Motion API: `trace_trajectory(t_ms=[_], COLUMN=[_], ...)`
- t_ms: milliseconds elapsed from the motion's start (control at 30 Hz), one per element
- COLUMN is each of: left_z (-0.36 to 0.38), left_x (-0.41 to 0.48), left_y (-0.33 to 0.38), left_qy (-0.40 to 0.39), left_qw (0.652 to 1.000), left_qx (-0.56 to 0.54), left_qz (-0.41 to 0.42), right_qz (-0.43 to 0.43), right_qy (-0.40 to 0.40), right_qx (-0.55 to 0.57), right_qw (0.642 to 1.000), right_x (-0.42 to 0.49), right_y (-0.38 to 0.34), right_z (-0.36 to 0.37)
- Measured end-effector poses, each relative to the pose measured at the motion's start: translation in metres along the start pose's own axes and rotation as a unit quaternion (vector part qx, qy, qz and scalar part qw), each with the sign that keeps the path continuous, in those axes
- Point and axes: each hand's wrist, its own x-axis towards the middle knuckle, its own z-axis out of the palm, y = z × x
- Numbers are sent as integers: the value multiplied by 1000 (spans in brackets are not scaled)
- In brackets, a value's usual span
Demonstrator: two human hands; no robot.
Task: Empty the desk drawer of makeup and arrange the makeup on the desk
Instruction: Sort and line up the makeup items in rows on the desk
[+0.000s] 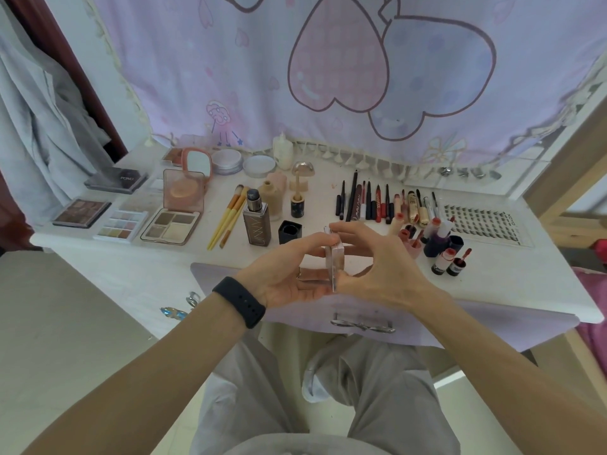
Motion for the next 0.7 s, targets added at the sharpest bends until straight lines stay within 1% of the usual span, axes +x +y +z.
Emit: trace_trajectory(t_ms=[100, 300, 600, 700], left_z=[2, -1, 0, -2], left_x=[2, 2, 4, 5], left_y=[0, -2, -3, -2], left_qy=[2, -6, 2, -7], left_qw=[1000, 1000, 1000, 999], left_qx=[8, 13, 28, 33], left_qz=[-2, -10, 1, 3], right_qz=[1, 9, -11, -1], right_qy=[-6, -34, -26, -32], right_qx=[4, 55, 28, 71], right_qw=[1000, 998, 999, 997], right_x=[0, -2, -4, -4], right_y=[0, 4, 8, 11], right_z=[1, -8, -4, -7])
